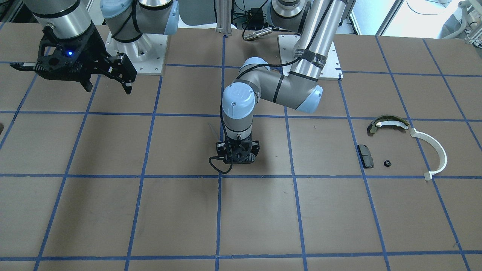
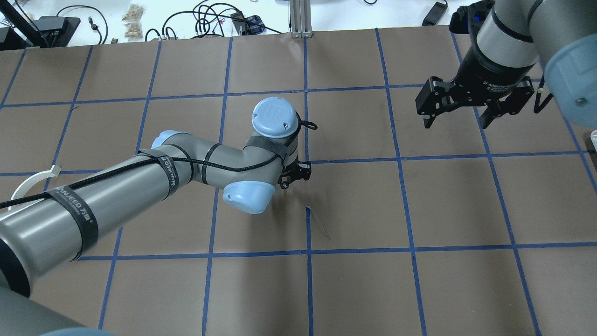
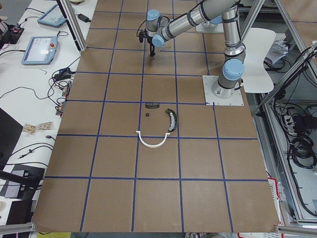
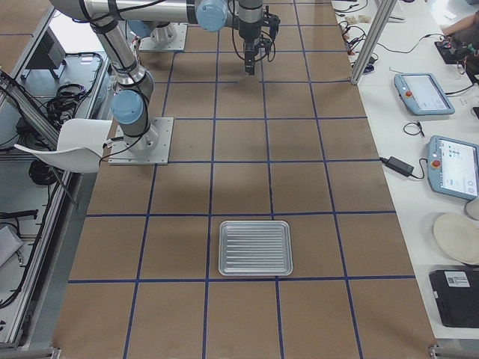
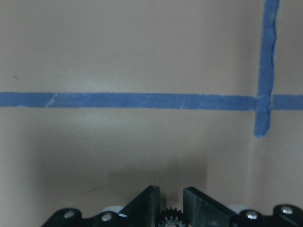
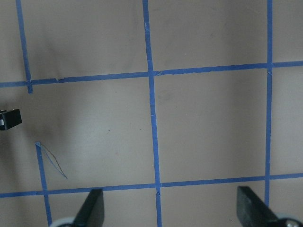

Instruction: Place bearing gear from tray to pile

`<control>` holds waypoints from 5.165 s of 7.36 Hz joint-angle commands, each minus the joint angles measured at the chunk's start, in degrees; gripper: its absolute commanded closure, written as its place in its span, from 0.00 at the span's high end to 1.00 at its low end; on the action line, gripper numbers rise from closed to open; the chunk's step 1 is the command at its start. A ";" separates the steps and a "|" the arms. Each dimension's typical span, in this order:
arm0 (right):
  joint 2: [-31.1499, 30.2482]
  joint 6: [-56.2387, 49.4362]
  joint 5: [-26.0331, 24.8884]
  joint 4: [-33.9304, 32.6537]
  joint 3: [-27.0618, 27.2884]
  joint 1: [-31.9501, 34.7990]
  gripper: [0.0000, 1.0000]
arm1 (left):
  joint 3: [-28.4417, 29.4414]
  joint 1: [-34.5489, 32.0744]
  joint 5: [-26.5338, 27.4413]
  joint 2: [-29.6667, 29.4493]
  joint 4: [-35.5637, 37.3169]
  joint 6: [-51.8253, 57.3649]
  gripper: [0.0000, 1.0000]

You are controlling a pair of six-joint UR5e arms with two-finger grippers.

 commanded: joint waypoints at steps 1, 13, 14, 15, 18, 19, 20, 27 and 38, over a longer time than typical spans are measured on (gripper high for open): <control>0.01 -0.10 -0.26 0.20 -0.15 0.23 1.00 | 4.64 2.52 0.24 2.27 -8.31 1.79 0.00; -0.08 -0.63 -0.17 0.20 0.29 0.23 1.00 | 6.87 50.16 6.48 -0.26 -12.52 56.70 0.00; -0.08 -0.63 -0.17 0.20 0.29 0.23 1.00 | 6.87 51.83 6.31 -1.41 -10.74 58.82 0.00; -0.08 -0.63 -0.17 0.20 0.29 0.23 1.00 | 6.69 53.50 6.22 -2.03 -10.20 59.19 0.00; -0.08 -0.72 -0.17 0.20 0.29 0.23 1.00 | 4.25 54.04 6.39 -0.81 -10.89 59.28 0.99; -0.08 -0.72 -0.17 0.20 0.29 0.23 1.00 | 3.45 53.78 6.39 -0.45 -10.73 58.93 1.00; -0.08 -0.72 -0.17 0.20 0.29 0.23 1.00 | 4.57 53.26 6.39 0.33 -11.33 58.75 1.00; -0.17 -0.28 -0.34 4.73 -2.95 0.15 1.00 | 22.86 32.65 -1.87 22.03 -56.96 27.49 1.00; 0.01 -0.81 -0.25 5.04 -1.82 0.23 1.00 | 16.27 20.20 -1.69 27.85 -41.84 25.88 1.00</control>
